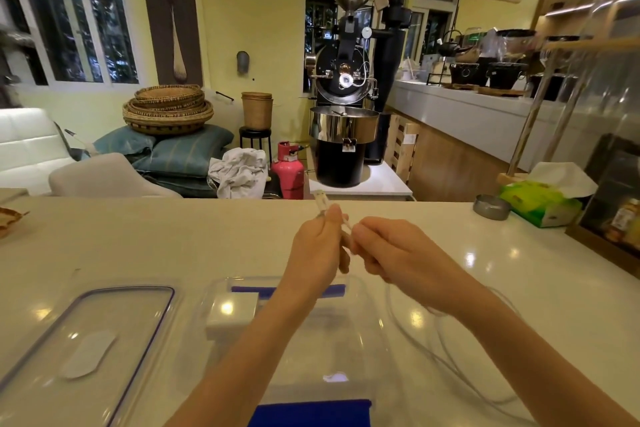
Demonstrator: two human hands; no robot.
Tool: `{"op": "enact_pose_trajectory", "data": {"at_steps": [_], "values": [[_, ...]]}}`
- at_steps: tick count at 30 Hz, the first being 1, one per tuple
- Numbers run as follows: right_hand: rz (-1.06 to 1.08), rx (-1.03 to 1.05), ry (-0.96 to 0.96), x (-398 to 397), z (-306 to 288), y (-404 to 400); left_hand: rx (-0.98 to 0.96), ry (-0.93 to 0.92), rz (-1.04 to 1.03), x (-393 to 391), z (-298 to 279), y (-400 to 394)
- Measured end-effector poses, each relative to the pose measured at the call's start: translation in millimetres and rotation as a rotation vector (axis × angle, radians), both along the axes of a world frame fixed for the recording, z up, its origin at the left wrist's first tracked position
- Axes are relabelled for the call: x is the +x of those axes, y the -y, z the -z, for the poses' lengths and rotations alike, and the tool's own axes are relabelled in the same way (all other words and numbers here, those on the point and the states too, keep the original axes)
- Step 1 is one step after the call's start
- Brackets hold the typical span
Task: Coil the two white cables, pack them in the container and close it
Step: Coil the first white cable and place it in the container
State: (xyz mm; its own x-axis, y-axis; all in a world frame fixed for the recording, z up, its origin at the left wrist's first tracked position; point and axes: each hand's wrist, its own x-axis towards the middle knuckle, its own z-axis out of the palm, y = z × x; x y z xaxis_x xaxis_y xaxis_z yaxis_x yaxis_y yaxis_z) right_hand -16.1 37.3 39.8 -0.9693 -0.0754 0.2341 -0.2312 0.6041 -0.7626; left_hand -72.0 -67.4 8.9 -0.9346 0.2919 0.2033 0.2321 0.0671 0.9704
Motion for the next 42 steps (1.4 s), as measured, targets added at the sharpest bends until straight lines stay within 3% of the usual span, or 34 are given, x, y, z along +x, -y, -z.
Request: {"op": "enact_pose_trajectory", "data": {"at_steps": [6,14,17,19,24,29,34,38,42], "values": [[-0.021,0.267,-0.154,7.6,21.7,12.3,0.442,0.229,0.221,-6.7,-9.7,9.8],[-0.152,0.044,-0.107,7.8,20.9,1.3,0.902,0.448,0.373,-3.3,-21.4,13.5],[-0.215,-0.053,0.031,9.1,18.8,-1.5,1.02,0.533,0.536,-5.7,-23.8,23.4],[-0.253,-0.106,0.131,8.1,17.7,-4.6,1.042,0.546,0.752,-6.2,-24.2,31.7],[-0.232,-0.062,0.196,-6.1,16.8,-22.9,0.732,0.385,0.993,-2.1,-28.1,40.8],[-0.198,0.103,0.119,-21.4,8.7,-42.3,0.336,0.343,0.978,2.6,-25.5,34.0],[-0.173,0.251,0.043,-21.8,-6.3,-54.1,-0.027,0.205,0.831,5.0,-20.8,28.9],[-0.107,0.381,-0.041,-19.7,-9.9,-53.2,-0.2,0.166,0.661,9.7,-19.7,22.2],[0.074,0.684,-0.131,-17.8,-8.5,-49.2,-0.325,0.132,0.563,12.5,-13.5,15.0]]}}
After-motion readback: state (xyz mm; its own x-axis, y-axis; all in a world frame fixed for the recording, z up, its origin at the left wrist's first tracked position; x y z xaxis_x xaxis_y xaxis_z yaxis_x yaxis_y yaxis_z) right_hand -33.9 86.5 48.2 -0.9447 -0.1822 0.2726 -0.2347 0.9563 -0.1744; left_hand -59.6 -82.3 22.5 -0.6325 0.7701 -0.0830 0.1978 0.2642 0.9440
